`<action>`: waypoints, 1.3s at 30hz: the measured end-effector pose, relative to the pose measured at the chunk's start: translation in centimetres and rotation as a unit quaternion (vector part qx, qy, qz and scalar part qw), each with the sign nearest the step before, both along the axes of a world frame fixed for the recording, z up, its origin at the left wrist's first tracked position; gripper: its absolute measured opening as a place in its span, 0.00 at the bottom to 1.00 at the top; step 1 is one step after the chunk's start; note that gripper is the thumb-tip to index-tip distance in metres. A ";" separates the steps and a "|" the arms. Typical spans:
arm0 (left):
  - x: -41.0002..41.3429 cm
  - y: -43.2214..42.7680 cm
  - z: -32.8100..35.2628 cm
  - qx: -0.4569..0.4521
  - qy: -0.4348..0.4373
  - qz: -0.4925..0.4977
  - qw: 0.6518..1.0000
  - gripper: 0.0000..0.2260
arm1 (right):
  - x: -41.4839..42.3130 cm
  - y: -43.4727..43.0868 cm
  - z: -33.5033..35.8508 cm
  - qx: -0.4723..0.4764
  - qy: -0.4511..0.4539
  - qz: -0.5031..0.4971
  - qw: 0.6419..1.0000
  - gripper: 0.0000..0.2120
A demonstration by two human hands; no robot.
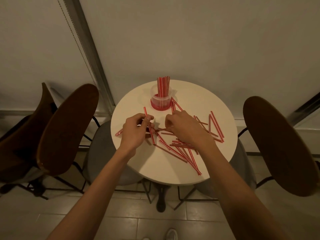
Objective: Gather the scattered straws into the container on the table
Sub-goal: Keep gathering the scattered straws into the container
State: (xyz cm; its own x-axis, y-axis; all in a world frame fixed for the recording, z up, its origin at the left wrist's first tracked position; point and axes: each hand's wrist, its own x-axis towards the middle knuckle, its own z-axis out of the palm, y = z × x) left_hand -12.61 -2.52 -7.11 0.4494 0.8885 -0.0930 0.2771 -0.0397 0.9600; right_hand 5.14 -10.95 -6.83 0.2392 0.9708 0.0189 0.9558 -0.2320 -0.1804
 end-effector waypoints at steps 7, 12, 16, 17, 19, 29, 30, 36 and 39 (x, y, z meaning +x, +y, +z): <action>0.4 0.0 -0.5 -0.050 -0.033 -0.014 0.998 0.09 | 0.0 0.6 -1.3 0.031 -0.021 -0.009 0.999 0.03; 0.8 0.1 -0.3 -0.060 -0.051 -0.018 0.997 0.09 | -0.4 1.0 0.6 0.167 0.160 -0.072 0.970 0.04; 1.3 0.3 -0.1 -0.048 -0.074 -0.024 0.996 0.10 | -1.2 1.1 2.0 0.162 0.287 -0.086 0.940 0.04; 1.5 0.2 0.1 -0.048 -0.082 -0.026 0.995 0.10 | -1.4 1.0 2.0 0.158 0.305 -0.092 0.935 0.04; 2.0 0.1 0.4 -0.053 -0.094 -0.031 0.994 0.11 | -1.7 0.7 2.2 0.164 0.336 -0.107 0.921 0.04; 5.8 -1.0 1.5 -0.086 -0.076 -0.069 0.991 0.11 | 2.5 -2.1 2.7 0.146 0.213 -0.217 0.941 0.04; 6.1 -1.1 1.5 -0.093 -0.081 -0.077 0.989 0.11 | 3.6 -2.5 2.4 0.123 0.174 -0.246 0.946 0.04; 8.3 -2.1 1.3 -0.100 -0.075 -0.106 0.986 0.10 | 9.0 -5.4 1.7 -0.043 0.075 -0.358 0.930 0.16; 9.5 -2.2 0.9 -0.114 -0.076 -0.115 0.984 0.10 | 9.3 -5.7 1.7 -0.070 0.068 -0.356 0.929 0.21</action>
State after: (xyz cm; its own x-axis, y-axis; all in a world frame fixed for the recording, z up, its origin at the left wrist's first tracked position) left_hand -3.11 -4.70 -6.24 0.6599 0.7260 -0.1937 0.1375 0.1367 0.9810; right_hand 14.47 -16.66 -5.14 0.8135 0.5555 -0.1723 0.5210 -0.8277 -0.2086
